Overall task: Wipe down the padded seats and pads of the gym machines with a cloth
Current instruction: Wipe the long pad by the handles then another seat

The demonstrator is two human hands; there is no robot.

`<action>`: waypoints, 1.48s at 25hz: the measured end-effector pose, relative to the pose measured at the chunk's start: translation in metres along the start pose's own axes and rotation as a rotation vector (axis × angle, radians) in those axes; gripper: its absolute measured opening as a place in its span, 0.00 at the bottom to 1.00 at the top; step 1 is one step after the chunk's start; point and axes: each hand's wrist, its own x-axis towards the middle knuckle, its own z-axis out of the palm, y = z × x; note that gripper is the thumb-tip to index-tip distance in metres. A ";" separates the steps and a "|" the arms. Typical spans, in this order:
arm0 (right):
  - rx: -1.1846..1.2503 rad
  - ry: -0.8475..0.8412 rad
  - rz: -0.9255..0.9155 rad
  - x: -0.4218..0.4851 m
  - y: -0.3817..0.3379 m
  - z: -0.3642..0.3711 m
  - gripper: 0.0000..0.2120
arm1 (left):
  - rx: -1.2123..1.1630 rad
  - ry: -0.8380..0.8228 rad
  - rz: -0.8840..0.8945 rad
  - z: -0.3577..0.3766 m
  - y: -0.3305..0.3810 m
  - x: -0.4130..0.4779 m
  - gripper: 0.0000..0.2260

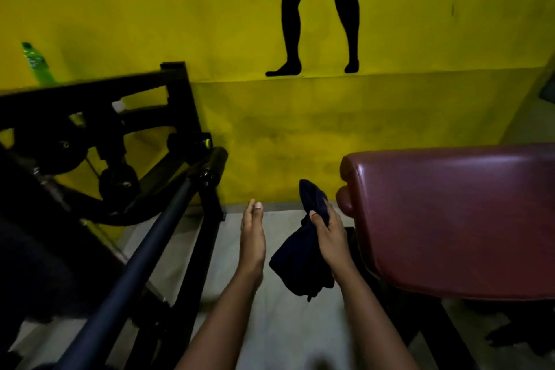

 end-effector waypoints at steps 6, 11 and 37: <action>0.063 0.063 0.013 0.158 -0.005 0.013 0.23 | -0.100 -0.004 -0.018 0.052 0.033 0.161 0.22; 0.077 0.216 0.028 0.250 -0.007 0.031 0.22 | -0.003 -0.094 -0.017 0.078 0.040 0.261 0.24; 0.052 1.051 0.155 0.620 0.061 -0.118 0.22 | 0.080 -0.998 -0.095 0.448 0.036 0.641 0.22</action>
